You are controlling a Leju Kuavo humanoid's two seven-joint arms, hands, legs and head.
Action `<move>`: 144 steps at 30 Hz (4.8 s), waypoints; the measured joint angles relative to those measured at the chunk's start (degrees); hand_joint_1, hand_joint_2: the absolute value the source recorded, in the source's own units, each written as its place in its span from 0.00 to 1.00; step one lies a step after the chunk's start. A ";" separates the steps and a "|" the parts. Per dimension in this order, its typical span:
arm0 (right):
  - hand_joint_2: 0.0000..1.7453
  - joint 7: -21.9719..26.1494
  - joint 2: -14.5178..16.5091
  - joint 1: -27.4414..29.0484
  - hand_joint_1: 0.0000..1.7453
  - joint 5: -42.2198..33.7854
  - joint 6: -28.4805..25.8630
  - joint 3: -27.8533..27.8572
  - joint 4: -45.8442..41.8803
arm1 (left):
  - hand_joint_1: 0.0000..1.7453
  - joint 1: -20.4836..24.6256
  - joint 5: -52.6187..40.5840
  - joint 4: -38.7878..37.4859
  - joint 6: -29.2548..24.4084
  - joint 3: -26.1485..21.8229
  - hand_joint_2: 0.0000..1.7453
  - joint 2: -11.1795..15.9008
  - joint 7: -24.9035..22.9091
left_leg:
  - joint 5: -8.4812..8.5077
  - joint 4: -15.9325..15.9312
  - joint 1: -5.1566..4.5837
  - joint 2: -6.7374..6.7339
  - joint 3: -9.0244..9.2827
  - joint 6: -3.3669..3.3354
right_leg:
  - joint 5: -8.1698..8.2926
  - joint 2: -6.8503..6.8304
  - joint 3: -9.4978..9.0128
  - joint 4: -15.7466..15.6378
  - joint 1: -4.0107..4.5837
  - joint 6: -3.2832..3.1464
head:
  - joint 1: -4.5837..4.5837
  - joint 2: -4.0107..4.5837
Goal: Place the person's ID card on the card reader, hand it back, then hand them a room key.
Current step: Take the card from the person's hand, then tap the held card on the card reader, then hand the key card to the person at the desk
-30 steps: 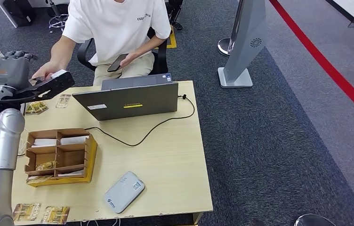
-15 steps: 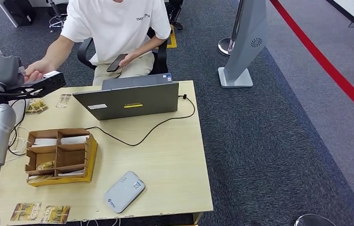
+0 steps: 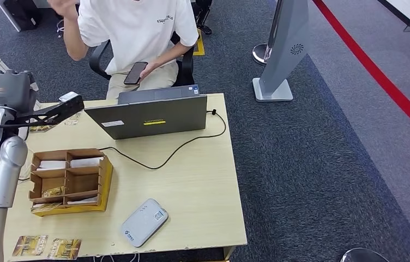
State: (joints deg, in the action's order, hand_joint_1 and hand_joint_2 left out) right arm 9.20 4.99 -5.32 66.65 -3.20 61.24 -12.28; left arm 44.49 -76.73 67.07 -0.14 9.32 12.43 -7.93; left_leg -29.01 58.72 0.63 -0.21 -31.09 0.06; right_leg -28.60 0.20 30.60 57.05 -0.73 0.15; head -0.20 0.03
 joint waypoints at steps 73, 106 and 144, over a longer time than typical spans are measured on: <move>1.00 -1.11 3.63 1.65 0.00 3.03 -2.99 1.57 -0.02 | 1.00 -47.47 -8.09 10.09 -39.52 7.87 1.00 -15.54 14.13 | -0.17 0.04 -0.05 -0.03 -0.06 -0.19 | -0.12 -0.05 -0.02 -0.03 -0.01 0.09 | 0.03 0.01; 1.00 -1.17 4.38 1.60 0.00 3.23 -3.09 1.64 -0.02 | 1.00 -50.22 -9.98 14.81 -39.57 13.28 1.00 -18.17 12.48 | -0.17 0.06 -0.05 0.00 -0.06 -0.19 | -0.12 -0.08 -0.02 -0.03 -0.02 0.09 | 0.04 -0.01; 1.00 -2.26 4.75 1.62 0.00 3.46 -3.18 3.04 -0.02 | 1.00 -49.32 -9.66 8.38 -35.14 19.86 1.00 -15.30 -0.49 | -0.17 0.06 -0.05 0.00 -0.07 -0.19 | -0.12 -0.08 -0.01 -0.03 -0.01 0.09 | 0.03 0.01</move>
State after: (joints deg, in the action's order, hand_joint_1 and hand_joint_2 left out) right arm 6.94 9.75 -3.70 70.12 -6.38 64.28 -12.31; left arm -4.83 -86.39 75.45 -35.28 29.18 -2.87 -8.42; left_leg -29.18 58.78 0.58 -0.21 -31.15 -0.14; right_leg -28.72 0.12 30.59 57.02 -0.75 0.25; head -0.17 0.03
